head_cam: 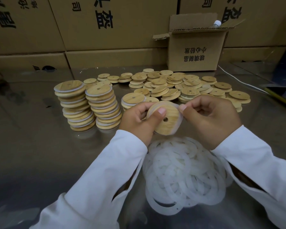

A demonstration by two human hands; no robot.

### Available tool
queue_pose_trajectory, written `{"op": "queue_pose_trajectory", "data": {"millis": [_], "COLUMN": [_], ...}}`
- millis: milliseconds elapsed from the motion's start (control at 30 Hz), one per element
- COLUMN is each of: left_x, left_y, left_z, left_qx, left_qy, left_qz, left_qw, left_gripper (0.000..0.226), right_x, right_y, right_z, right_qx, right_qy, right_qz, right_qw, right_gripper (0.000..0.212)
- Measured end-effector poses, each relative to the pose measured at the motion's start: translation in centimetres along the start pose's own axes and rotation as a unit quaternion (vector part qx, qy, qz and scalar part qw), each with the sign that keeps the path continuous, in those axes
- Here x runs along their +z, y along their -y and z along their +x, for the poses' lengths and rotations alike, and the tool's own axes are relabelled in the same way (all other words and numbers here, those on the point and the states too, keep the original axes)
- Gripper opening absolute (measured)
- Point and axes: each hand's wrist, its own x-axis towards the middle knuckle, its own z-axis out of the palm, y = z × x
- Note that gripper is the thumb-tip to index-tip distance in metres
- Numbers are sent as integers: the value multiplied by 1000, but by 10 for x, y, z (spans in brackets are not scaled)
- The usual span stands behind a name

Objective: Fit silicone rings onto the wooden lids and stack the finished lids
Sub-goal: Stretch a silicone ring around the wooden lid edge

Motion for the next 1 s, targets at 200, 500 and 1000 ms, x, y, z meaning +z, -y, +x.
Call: {"op": "queue_pose_trajectory", "data": {"millis": [200,500,1000], "left_x": [-1,-3,1], "left_y": [-1,1,6], "left_z": [0,4,2], "left_qx": [-4,-36,-30], "left_qy": [-4,-66,5], "left_qz": [-6,-66,-33], "left_qw": [1000,995,999], "left_gripper": [10,7,26], "right_x": [3,14,6], "right_y": [-1,-7,-3], "right_z": [-1,-9,-5], "right_qx": [-5,-32,-22], "right_qy": [18,1,-27], "right_qz": [25,20,-56], "right_qw": [1000,999,998], "right_gripper": [12,8,13]}}
